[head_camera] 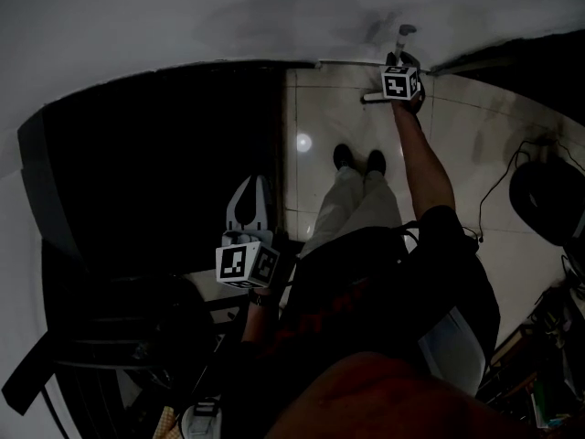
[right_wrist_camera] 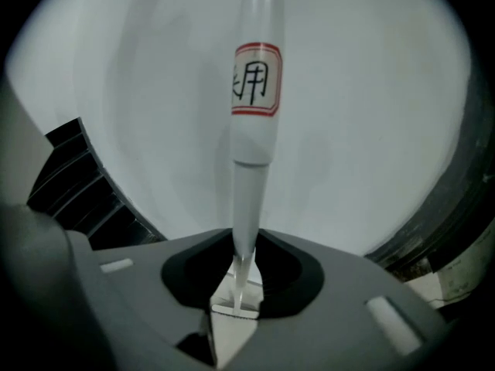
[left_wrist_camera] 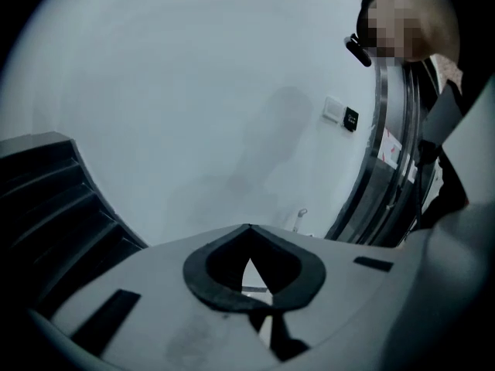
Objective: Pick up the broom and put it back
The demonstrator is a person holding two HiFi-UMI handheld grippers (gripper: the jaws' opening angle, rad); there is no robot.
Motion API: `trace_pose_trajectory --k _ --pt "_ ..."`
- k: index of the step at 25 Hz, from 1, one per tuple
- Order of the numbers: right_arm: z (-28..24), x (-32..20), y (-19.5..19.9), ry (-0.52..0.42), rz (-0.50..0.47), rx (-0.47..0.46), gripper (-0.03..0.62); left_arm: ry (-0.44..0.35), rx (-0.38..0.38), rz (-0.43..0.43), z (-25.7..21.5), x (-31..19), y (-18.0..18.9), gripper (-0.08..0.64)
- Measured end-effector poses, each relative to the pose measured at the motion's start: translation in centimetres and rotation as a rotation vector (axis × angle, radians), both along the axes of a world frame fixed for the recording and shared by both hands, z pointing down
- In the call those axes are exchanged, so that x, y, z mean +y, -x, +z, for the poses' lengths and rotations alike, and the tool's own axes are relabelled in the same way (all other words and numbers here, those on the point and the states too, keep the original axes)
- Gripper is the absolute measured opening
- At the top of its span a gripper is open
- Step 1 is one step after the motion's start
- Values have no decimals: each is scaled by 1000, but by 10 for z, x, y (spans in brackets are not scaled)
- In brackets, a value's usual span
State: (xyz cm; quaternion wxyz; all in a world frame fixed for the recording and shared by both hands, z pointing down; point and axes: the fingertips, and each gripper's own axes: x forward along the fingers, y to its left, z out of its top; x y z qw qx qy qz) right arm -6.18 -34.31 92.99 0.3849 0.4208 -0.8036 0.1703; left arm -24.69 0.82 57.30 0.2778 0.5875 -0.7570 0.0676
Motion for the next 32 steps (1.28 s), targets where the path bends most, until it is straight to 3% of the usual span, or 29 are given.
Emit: trace_pose_trajectory --k 8,11,16,19,24,28,32 --pt "-30 92 -47 17 5 -25 87 -122 55 4 -26 -19 9 5" --pt "-61 111 -63 -21 12 -71 87 -118 37 39 -25 -22 4 5" --pt "-166 138 -62 -138 18 -196 87 -111 53 120 -19 -27 -11 5" --pt "-240 152 -65 -228 18 -262 87 -171 86 198 -27 -44 -31 5" --pt "-360 180 -84 -372 36 -417 89 -264 79 388 -57 -67 -86 5" --pt "-427 207 -87 -449 -60 -471 89 -333 105 472 -82 -82 -113 5" --pt "-472 243 -85 -460 -138 -515 89 -357 82 524 -99 -90 -127 5"
